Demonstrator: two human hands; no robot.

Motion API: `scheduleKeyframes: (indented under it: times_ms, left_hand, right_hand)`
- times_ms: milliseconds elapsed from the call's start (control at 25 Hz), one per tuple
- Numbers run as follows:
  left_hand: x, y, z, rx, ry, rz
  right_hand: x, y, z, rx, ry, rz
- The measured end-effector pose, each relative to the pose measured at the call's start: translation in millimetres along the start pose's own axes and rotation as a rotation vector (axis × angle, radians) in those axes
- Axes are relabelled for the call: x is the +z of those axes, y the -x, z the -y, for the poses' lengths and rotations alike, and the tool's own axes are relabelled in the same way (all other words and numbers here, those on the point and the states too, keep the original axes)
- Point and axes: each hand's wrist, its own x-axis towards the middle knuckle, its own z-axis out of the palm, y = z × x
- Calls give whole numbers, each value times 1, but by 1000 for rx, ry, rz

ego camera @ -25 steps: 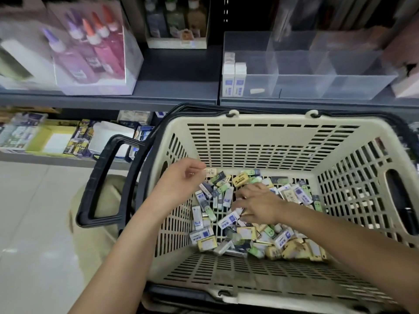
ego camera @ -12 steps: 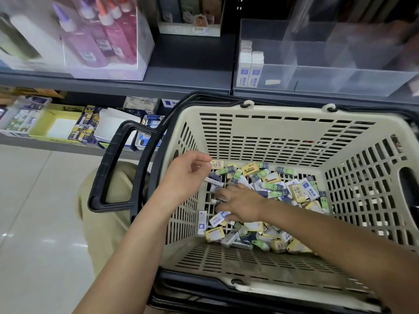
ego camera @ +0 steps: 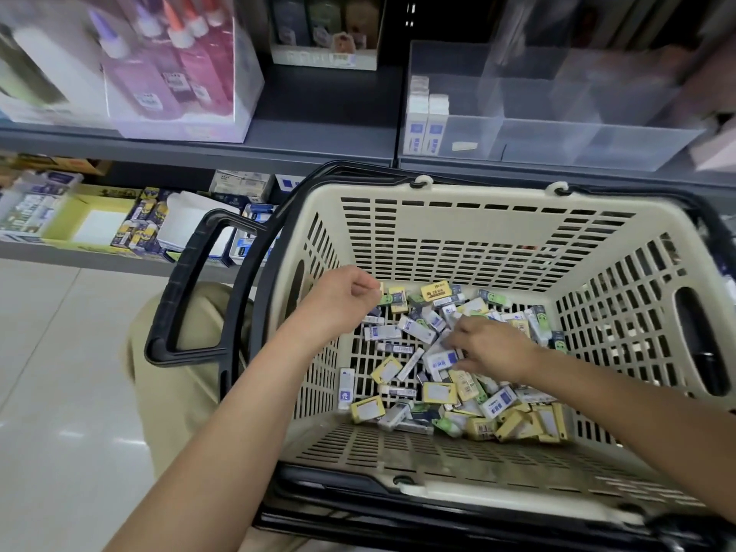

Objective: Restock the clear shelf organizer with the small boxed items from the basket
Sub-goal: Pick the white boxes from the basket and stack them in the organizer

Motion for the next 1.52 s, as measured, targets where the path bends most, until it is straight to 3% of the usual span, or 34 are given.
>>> scheduleKeyframes:
  times_ms: [120,200,440,840,1000,1160,1400,1520]
  left_hand:
    - [27,-39,7,-161,-299,29]
    - [48,-55,29,-191,-378,85]
    - [67,-72,76,26,-621,105]
    - [71,-80,84,225,-1017,217]
    - [70,-81,80,141,-915,246]
    - [64,-88,58,-3,-675,261]
    - [67,-82,11,116,-325,397]
    - [71,-75,-1,90,-44,394]
  right_hand:
    - [-10,6,-8,160,-276,-52]
    - [-11,14,-15,190,-347,-55]
    - [-8,18,-15,211,-404,11]
    - [-1,10,-18,210,-446,45]
    - [-7,8,-24,274,-506,-4]
    - [-17,7,-26,403,-856,-129]
    - [-33,3,-18,546,-1289,-357]
    - [-36,4,-17,582,-1475,-358]
